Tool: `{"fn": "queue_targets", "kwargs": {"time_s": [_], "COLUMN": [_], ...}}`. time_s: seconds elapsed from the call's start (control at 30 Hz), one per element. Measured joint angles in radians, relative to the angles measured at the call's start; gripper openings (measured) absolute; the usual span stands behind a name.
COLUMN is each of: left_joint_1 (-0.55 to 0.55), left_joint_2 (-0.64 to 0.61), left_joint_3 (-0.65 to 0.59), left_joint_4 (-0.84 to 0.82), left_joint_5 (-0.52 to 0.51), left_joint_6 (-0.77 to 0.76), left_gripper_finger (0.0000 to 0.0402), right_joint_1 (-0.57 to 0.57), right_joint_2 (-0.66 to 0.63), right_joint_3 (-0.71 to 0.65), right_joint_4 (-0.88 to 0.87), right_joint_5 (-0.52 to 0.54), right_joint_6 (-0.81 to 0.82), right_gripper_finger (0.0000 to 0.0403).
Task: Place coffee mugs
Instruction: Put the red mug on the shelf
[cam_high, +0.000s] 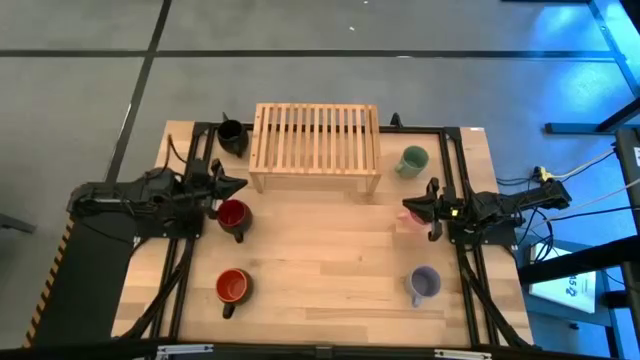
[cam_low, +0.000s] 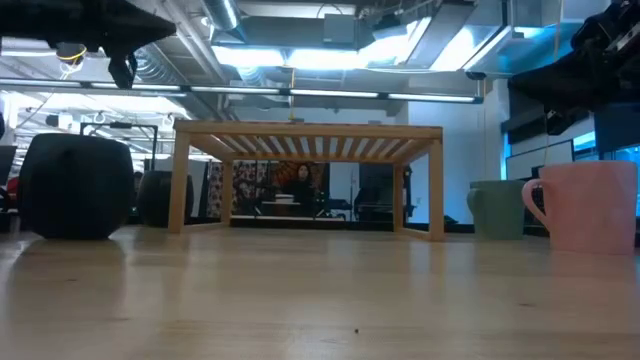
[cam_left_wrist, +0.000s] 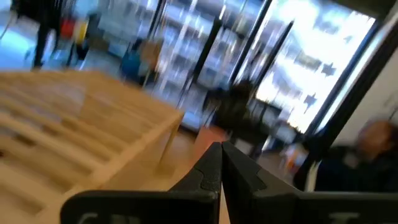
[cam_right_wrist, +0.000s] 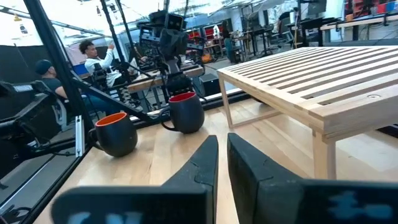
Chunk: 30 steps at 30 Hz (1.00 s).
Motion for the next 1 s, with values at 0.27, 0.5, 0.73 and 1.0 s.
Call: {"fn": "queue_targets", "kwargs": {"time_s": [0.27,0.5,0.73,1.0], "left_joint_1": [0.000,0.000,0.009,0.042], "left_joint_2": [0.286,0.482,0.570,0.606], "left_joint_3": [0.382,0.534,0.535,0.535], "left_joint_4": [-0.573,-0.871,-0.871,-1.145], "left_joint_5": [0.002,0.097,0.162,0.224], "left_joint_6": [-0.101,-0.266,-0.324,-0.525], "left_gripper_finger": [0.0001,0.0000,0.0010,0.0113], "right_joint_1": [0.000,0.000,0.000,0.000], "right_joint_2": [0.000,0.000,0.000,0.000], "right_joint_3": [0.000,0.000,0.001,0.001], "right_joint_4": [0.000,0.000,0.003,0.003], "right_joint_5": [0.011,0.014,0.090,0.107], "right_joint_6": [0.000,0.000,0.064,0.156], "right_gripper_finger": [0.0024,0.0024,0.0024,0.0024]}}
